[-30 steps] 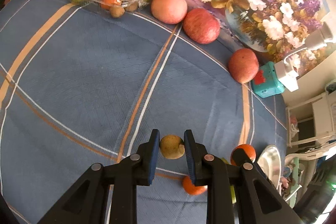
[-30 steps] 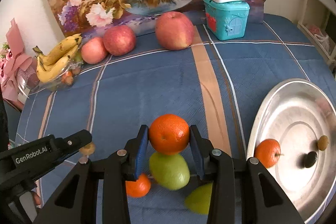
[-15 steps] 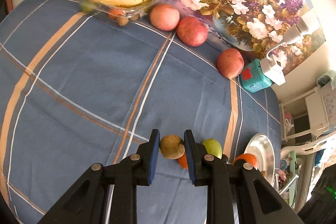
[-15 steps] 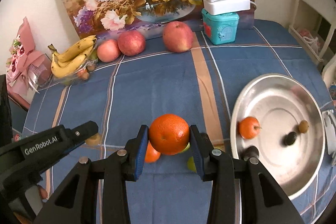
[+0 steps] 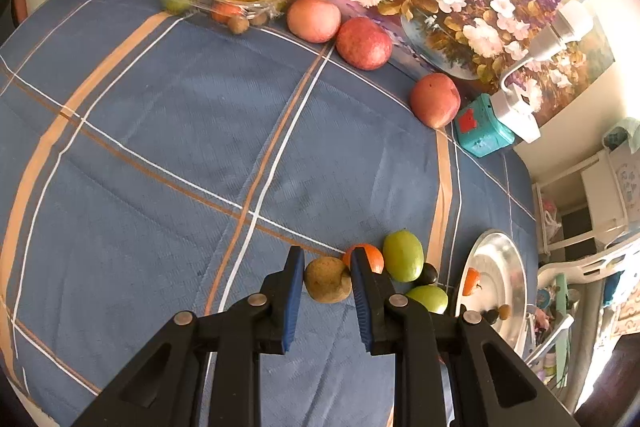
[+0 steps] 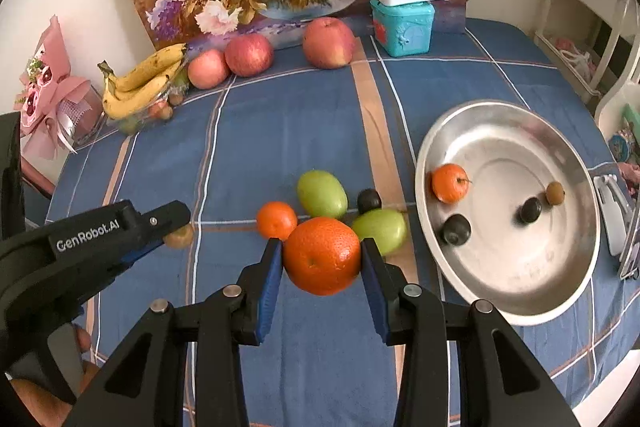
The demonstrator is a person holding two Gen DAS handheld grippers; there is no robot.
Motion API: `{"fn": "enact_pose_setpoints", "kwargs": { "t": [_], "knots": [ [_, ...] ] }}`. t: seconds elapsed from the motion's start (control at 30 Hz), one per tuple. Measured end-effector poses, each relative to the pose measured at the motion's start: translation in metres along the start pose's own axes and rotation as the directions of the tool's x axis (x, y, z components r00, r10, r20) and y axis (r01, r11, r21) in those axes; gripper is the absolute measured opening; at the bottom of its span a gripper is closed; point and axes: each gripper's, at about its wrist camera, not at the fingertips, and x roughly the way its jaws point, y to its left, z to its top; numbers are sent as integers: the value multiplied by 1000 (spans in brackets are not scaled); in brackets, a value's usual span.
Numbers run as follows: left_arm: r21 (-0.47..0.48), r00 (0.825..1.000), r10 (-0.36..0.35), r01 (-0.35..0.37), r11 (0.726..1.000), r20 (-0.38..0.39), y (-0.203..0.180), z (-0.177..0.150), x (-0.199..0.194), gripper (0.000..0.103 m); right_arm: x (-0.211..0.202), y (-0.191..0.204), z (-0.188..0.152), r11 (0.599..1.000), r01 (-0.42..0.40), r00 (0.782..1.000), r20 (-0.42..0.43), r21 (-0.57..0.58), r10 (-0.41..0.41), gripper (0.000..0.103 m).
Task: Organize fruits
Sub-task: 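Carry the tangerine into the steel plate and release it while the left releases the kiwi there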
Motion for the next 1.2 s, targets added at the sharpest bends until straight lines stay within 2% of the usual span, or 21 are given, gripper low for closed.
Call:
{"fn": "enact_pose_setpoints", "kwargs": {
  "t": [0.43,0.63,0.8,1.03,1.2],
  "knots": [
    [29,1000,8,-8,1000,-17,-16,-5,13,26,11,-20,5,999,17,999,-46,43,-15,41],
    [83,999,-11,14,996,-38,-41,-15,19,26,12,-66,7,986,78,996,-59,149,-69,41],
    [138,997,-41,49,989,-64,-67,-27,23,25,1,-119,10,952,145,989,-67,268,-131,41],
    [257,991,-82,107,961,-105,-116,-54,29,25,-18,-173,4,903,213,977,-62,373,-204,41],
    [357,985,-103,146,923,-136,-154,-76,38,26,-26,-194,-2,886,218,975,-61,409,-212,41]
  ]
}}
